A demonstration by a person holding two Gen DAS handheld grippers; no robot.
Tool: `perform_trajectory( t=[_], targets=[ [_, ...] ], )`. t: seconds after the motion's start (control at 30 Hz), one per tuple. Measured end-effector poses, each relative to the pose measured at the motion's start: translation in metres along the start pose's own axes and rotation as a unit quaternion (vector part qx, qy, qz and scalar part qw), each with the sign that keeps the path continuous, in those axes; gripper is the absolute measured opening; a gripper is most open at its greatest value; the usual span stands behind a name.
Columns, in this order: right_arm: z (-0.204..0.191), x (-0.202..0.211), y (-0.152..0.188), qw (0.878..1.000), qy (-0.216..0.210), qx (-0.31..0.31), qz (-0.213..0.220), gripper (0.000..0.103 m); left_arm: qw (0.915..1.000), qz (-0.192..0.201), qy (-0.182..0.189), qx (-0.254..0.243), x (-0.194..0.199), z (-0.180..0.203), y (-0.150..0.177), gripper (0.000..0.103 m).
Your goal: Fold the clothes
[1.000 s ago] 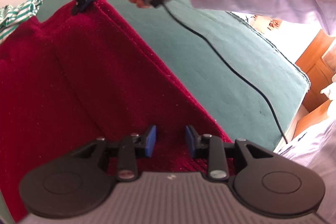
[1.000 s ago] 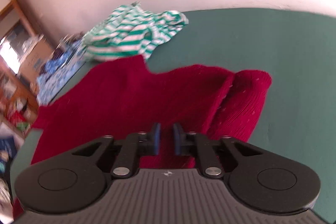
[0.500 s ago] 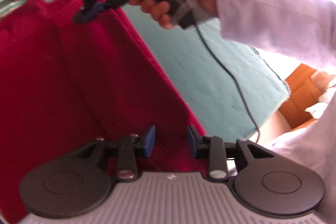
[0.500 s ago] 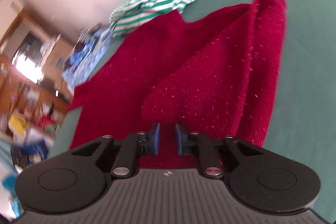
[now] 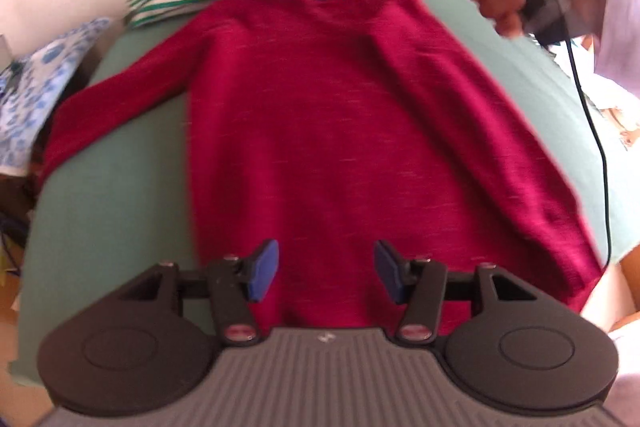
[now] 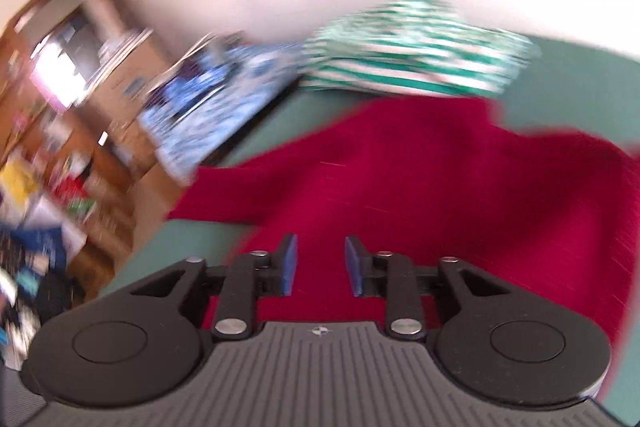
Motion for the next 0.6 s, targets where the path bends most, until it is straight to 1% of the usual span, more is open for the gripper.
perform_trajectory(
  t=[0.03, 0.07, 0.1, 0.13, 0.2, 0.27, 0.33, 0.37, 0.43, 0.5, 0.57, 0.6],
  targets=[
    [-0.023, -0.022, -0.012, 1.000, -0.008, 0.028, -0.011, 0.034, 1.0000, 0.003, -0.004, -0.004, 0.004, -0.006, 0.003, 0.058],
    [-0.048, -0.045, -0.020, 0.997, -0.010, 0.067, -0.021, 0.040, 0.9999, 0.006, -0.006, -0.015, 0.004, -0.010, 0.004, 0.059],
    [-0.073, -0.069, -0.029, 0.994, -0.013, 0.106, -0.031, 0.042, 0.9996, 0.009, -0.007, -0.026, 0.003, -0.014, 0.003, 0.063],
    [-0.097, -0.093, -0.037, 0.988, -0.015, 0.145, -0.041, 0.044, 0.9992, 0.016, -0.012, -0.034, 0.008, -0.017, 0.008, 0.070],
    [-0.138, -0.134, -0.048, 0.976, -0.020, 0.210, -0.057, 0.044, 0.9985, 0.025, -0.016, -0.045, 0.015, -0.026, 0.013, 0.076],
    [-0.171, -0.171, -0.056, 0.962, -0.025, 0.263, -0.072, 0.043, 0.9984, 0.037, -0.019, -0.039, 0.026, -0.044, 0.023, 0.077],
    [-0.202, -0.206, -0.063, 0.945, -0.029, 0.315, -0.087, 0.043, 0.9987, 0.043, -0.024, -0.012, 0.033, -0.069, 0.029, 0.076],
    [-0.206, -0.215, -0.060, 0.938, -0.026, 0.331, -0.101, 0.043, 0.9986, 0.046, -0.027, 0.002, 0.036, -0.082, 0.031, 0.075],
    [-0.214, -0.233, -0.056, 0.924, -0.019, 0.360, -0.128, 0.043, 0.9969, 0.055, -0.035, 0.045, 0.047, -0.112, 0.038, 0.076],
    [-0.209, -0.240, -0.048, 0.916, -0.016, 0.372, -0.151, 0.044, 0.9926, 0.061, -0.038, 0.098, 0.053, -0.151, 0.036, 0.077],
    [-0.204, -0.245, -0.042, 0.909, 0.002, 0.387, -0.155, 0.045, 0.9854, 0.065, -0.038, 0.153, 0.056, -0.191, 0.031, 0.076],
    [-0.201, -0.246, -0.038, 0.907, 0.010, 0.392, -0.155, 0.046, 0.9807, 0.066, -0.036, 0.180, 0.056, -0.211, 0.028, 0.073]
  ],
)
Point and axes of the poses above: each gripper's, at about its wrist camera, not at the fingertips, and x roughly against the way its jaws point, z to its right, y to its underside, the point moved 3 cm from there along -x, roughly the way its jaws point, and after that the axes turned 4 degrees about x, right-handed, at the moved point
